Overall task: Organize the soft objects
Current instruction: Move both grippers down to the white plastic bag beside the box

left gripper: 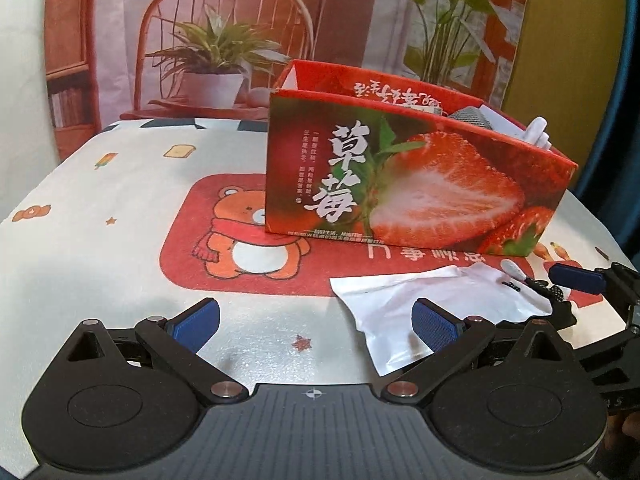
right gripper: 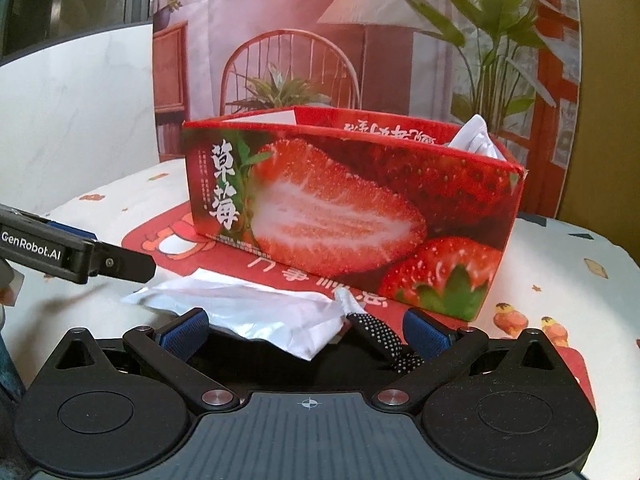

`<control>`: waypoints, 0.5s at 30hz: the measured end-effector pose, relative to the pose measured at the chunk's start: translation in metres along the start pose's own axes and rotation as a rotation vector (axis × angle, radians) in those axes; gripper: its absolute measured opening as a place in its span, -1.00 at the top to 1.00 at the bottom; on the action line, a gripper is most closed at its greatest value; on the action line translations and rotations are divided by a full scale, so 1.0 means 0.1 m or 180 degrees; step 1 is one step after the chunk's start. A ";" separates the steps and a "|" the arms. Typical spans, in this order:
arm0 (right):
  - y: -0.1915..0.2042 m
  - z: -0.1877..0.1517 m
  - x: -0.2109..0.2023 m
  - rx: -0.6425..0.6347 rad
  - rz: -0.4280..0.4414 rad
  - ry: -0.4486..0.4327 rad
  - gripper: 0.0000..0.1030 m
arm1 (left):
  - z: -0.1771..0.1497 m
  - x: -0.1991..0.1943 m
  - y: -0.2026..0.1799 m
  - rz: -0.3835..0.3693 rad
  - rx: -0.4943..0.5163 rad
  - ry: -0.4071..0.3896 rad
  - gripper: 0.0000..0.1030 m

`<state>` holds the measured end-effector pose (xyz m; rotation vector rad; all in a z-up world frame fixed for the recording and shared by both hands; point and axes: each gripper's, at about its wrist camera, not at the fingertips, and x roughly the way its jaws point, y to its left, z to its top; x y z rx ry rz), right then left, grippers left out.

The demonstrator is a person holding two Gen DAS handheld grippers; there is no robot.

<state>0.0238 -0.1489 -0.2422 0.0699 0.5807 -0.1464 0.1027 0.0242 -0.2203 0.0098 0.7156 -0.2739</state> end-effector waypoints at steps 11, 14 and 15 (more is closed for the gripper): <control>0.04 -0.04 0.06 -0.0087 -0.0021 0.0108 -0.99 | 0.00 0.01 0.03 0.0052 -0.0076 -0.0048 -1.00; 0.03 -0.05 0.08 -0.0097 -0.0085 0.0115 -0.99 | -0.01 0.03 0.03 0.0090 -0.0083 -0.0052 -1.00; 0.03 -0.06 0.08 -0.0093 -0.0105 0.0120 -0.99 | -0.02 0.04 0.03 0.0106 -0.0075 -0.0055 -1.00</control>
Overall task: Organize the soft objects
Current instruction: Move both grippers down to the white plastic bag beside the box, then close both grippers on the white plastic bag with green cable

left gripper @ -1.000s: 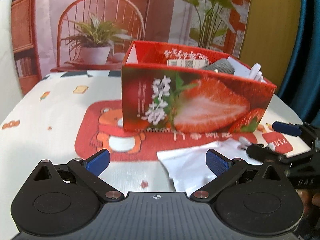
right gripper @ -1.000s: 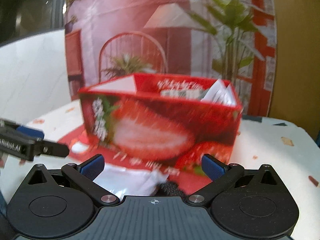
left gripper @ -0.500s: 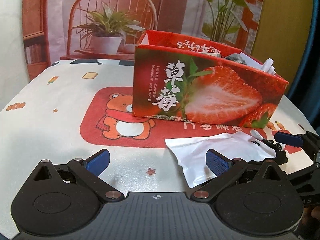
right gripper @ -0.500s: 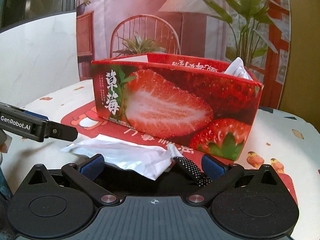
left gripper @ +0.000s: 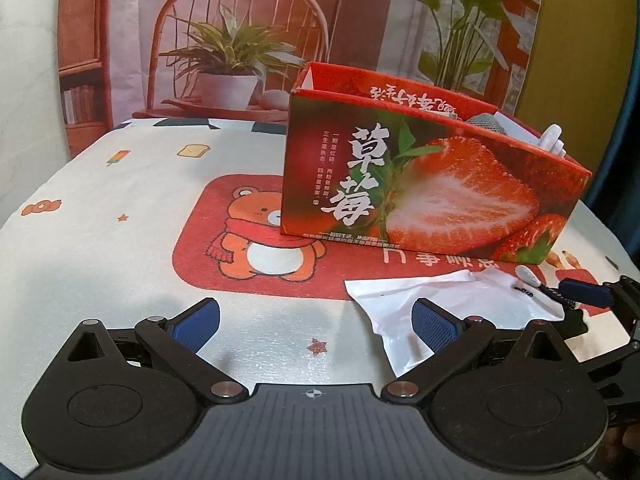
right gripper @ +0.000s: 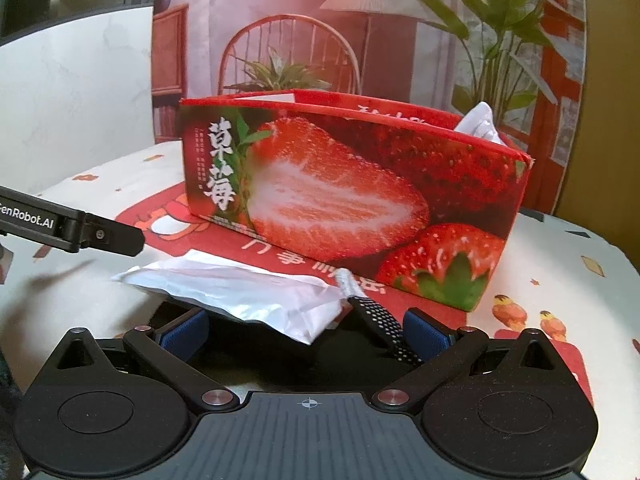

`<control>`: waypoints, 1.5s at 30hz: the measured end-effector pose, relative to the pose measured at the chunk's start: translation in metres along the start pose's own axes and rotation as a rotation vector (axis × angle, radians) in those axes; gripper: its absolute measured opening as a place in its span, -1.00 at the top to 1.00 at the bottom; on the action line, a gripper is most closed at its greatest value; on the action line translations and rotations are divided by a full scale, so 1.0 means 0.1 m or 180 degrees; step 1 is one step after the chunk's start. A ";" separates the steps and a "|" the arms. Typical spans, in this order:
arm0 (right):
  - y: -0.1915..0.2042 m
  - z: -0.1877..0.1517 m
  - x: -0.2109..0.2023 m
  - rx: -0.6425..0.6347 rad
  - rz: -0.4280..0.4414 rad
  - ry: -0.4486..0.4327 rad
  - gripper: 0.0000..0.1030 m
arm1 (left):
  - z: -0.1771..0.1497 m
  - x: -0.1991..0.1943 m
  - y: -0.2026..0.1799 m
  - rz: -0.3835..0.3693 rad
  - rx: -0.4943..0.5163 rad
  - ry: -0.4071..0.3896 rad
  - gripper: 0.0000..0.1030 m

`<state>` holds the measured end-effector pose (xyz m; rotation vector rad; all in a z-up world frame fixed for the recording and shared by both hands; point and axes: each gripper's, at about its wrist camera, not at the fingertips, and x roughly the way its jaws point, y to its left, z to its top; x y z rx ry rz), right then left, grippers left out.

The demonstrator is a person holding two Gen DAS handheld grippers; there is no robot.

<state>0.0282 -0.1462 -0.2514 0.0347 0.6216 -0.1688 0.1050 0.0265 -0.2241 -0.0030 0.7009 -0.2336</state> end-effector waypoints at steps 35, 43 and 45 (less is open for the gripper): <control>0.23 0.32 0.44 -0.0376 -0.0121 0.0512 -0.97 | 0.00 0.09 0.16 0.0156 -0.0217 -0.0092 -1.00; 0.22 0.36 0.55 -0.0164 -0.0102 0.0668 -0.98 | -0.01 0.13 0.20 0.0184 -0.0248 -0.0069 -1.00; 0.21 0.37 0.58 -0.0101 -0.0089 0.0702 -0.98 | -0.01 0.13 0.20 0.0185 -0.0234 -0.0075 -1.00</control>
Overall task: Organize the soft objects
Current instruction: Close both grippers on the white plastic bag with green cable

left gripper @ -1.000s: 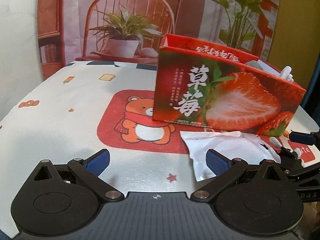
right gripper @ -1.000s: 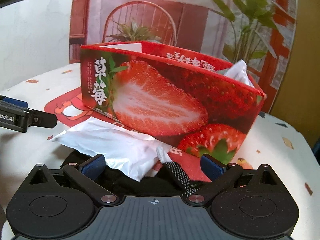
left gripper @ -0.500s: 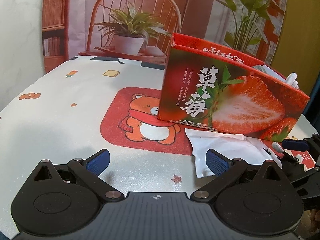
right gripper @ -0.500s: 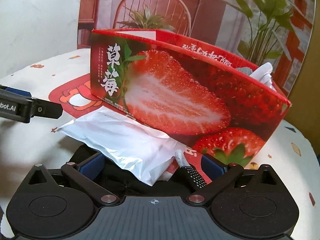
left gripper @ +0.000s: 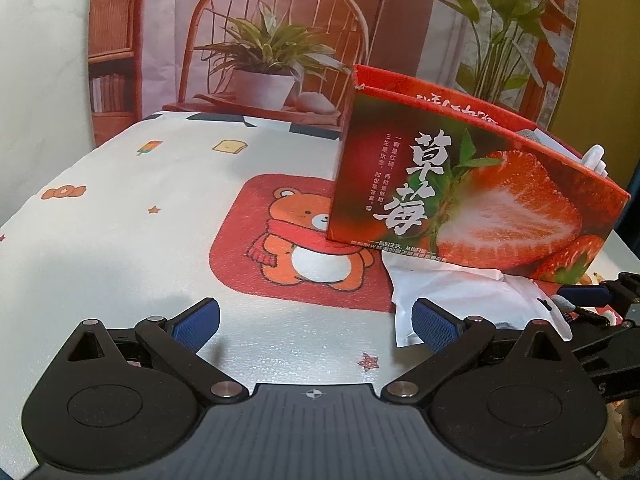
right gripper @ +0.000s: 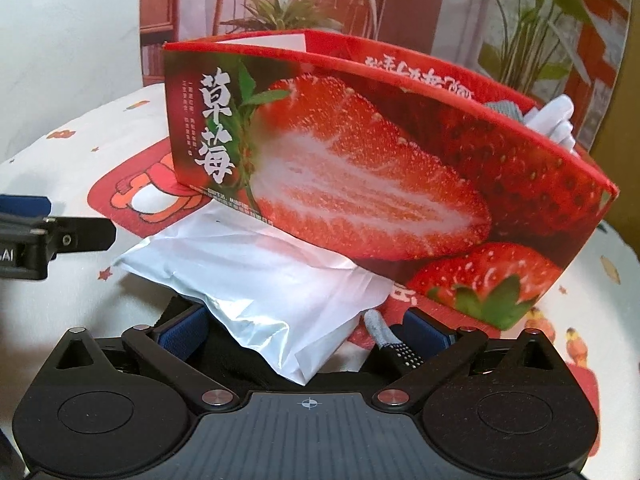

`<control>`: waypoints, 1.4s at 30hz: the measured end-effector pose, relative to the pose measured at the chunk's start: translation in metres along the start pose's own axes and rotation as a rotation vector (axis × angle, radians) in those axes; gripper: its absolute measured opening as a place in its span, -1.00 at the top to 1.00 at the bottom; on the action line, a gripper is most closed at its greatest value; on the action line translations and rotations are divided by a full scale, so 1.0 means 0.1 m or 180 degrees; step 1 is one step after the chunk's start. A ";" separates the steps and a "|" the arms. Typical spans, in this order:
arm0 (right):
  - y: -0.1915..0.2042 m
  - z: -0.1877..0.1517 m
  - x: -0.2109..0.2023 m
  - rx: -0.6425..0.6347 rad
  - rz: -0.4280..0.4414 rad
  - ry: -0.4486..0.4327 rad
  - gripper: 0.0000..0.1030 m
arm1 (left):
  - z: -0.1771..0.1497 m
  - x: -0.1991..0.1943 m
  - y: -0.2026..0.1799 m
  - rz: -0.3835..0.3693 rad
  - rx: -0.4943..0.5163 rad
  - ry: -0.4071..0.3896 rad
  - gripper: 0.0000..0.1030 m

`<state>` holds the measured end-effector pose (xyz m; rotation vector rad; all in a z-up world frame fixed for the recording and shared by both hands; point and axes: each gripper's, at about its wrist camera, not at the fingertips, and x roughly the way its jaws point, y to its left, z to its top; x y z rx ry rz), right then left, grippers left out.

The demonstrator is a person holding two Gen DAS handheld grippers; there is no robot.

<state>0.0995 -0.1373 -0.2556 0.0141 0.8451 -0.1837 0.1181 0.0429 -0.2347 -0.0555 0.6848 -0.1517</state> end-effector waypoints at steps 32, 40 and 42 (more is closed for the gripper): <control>-0.52 0.21 -0.25 0.0699 0.0458 -0.0717 -0.26 | 0.37 0.22 -0.26 -0.1359 0.0744 -0.0217 -0.47; -0.64 0.20 -0.22 0.0764 0.0599 -0.0744 -0.26 | 0.47 0.46 -0.40 -0.1538 0.0921 -0.0205 -0.43; -0.66 0.20 -0.22 0.0772 0.0647 -0.0751 -0.26 | 0.48 0.50 -0.43 -0.1597 0.0945 -0.0189 -0.30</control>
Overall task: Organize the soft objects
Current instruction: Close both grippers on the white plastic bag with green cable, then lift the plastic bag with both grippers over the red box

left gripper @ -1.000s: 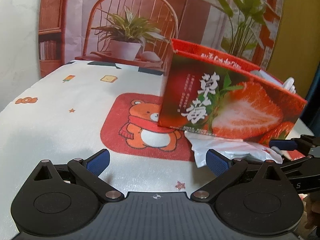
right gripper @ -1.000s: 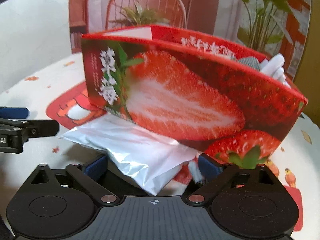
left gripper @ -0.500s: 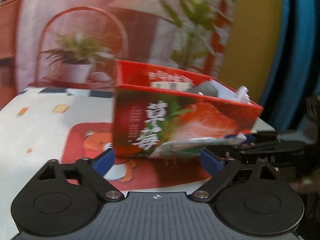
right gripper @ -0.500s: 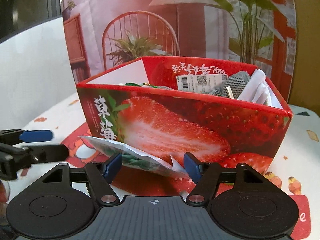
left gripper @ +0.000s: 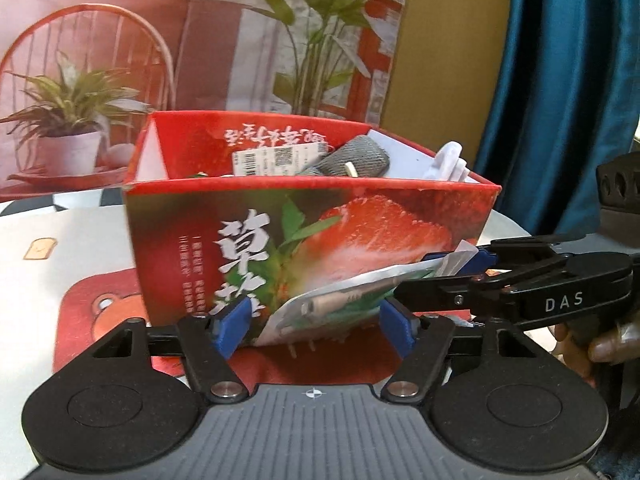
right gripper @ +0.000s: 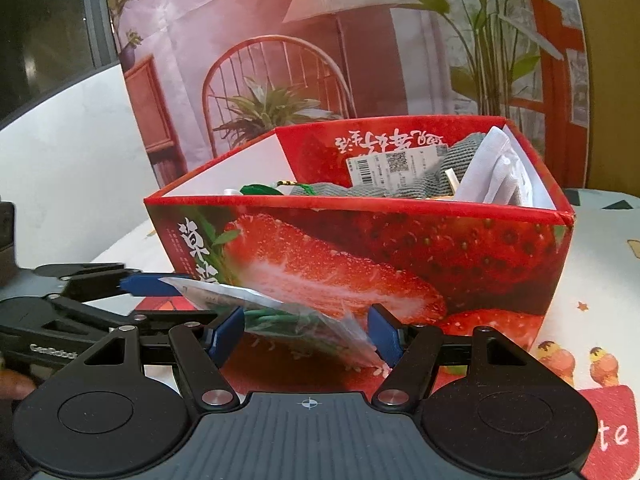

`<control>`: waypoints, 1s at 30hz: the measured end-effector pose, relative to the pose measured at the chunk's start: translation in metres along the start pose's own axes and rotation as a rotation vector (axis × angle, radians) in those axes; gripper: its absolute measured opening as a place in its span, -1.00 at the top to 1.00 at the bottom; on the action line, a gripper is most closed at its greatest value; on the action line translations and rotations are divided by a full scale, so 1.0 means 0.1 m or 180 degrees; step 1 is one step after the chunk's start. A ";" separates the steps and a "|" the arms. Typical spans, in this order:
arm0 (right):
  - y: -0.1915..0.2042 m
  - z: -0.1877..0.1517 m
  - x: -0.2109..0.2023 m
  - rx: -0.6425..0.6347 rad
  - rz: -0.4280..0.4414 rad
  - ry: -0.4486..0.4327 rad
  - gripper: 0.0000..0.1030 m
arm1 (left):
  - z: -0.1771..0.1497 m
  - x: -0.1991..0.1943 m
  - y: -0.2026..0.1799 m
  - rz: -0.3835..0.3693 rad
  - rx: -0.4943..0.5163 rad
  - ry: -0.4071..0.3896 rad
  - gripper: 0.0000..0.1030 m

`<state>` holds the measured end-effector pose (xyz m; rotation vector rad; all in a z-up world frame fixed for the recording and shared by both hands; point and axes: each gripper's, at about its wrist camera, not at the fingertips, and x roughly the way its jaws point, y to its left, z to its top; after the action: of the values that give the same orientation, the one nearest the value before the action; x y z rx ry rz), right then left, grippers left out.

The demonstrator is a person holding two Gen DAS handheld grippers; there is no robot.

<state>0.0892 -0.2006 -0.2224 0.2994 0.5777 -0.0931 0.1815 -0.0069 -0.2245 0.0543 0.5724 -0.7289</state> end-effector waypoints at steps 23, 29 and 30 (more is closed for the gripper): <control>0.06 -0.14 0.11 -0.0656 -0.0224 0.0068 0.53 | -0.03 0.13 0.17 -0.0024 -0.0472 0.0063 0.00; 0.10 -0.11 0.05 -0.0664 -0.0225 -0.0032 0.57 | 0.08 -0.02 0.09 0.0056 -0.0426 -0.0029 0.04; 0.11 -0.09 0.02 -0.0668 -0.0219 -0.0059 0.57 | 0.10 -0.05 0.07 0.0069 -0.0414 -0.0048 0.04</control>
<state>0.0879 -0.1872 -0.2281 0.0749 0.5742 -0.1006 0.1875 -0.0008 -0.2147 -0.0654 0.6028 -0.6692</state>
